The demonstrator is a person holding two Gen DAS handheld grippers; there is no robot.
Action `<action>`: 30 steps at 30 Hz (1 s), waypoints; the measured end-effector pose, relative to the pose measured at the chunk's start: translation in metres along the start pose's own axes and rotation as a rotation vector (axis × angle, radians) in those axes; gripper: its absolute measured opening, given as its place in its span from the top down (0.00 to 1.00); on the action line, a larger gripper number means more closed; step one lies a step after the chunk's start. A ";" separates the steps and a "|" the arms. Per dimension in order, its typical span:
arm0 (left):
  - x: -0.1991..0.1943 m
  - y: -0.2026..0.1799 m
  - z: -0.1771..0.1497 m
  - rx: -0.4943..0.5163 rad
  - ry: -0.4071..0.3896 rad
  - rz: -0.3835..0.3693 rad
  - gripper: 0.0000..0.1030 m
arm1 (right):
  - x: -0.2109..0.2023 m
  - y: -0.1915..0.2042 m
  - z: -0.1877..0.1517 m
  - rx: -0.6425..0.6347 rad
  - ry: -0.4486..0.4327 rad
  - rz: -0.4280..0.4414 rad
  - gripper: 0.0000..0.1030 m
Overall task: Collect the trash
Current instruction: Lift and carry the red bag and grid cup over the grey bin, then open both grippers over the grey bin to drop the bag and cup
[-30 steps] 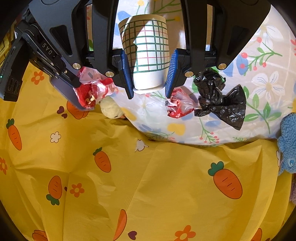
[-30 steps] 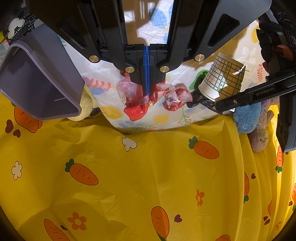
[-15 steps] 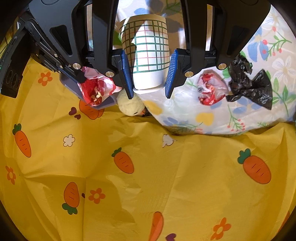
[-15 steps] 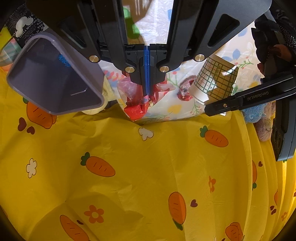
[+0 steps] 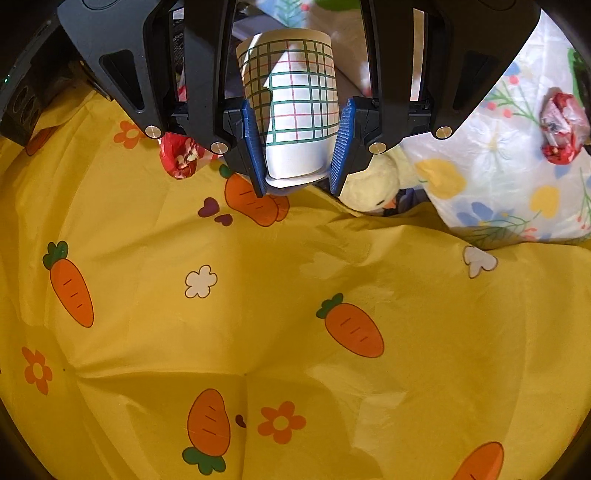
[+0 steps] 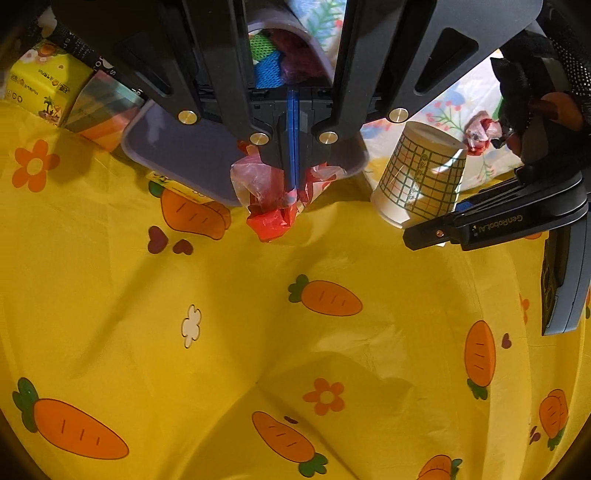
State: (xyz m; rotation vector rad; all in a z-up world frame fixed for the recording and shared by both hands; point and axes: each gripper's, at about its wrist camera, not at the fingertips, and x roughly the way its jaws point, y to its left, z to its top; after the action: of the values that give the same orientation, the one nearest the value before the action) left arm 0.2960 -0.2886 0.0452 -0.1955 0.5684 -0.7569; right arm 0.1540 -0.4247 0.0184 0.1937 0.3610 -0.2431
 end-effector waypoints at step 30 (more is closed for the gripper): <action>0.079 -0.016 -0.035 -0.015 0.106 -0.057 0.66 | 0.026 -0.029 -0.020 0.038 0.083 -0.038 0.99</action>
State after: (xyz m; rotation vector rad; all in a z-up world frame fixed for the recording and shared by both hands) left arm 0.3135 -0.3542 -0.0112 -0.1870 0.6712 -0.8215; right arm 0.1638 -0.4526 -0.0137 0.2349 0.4424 -0.2805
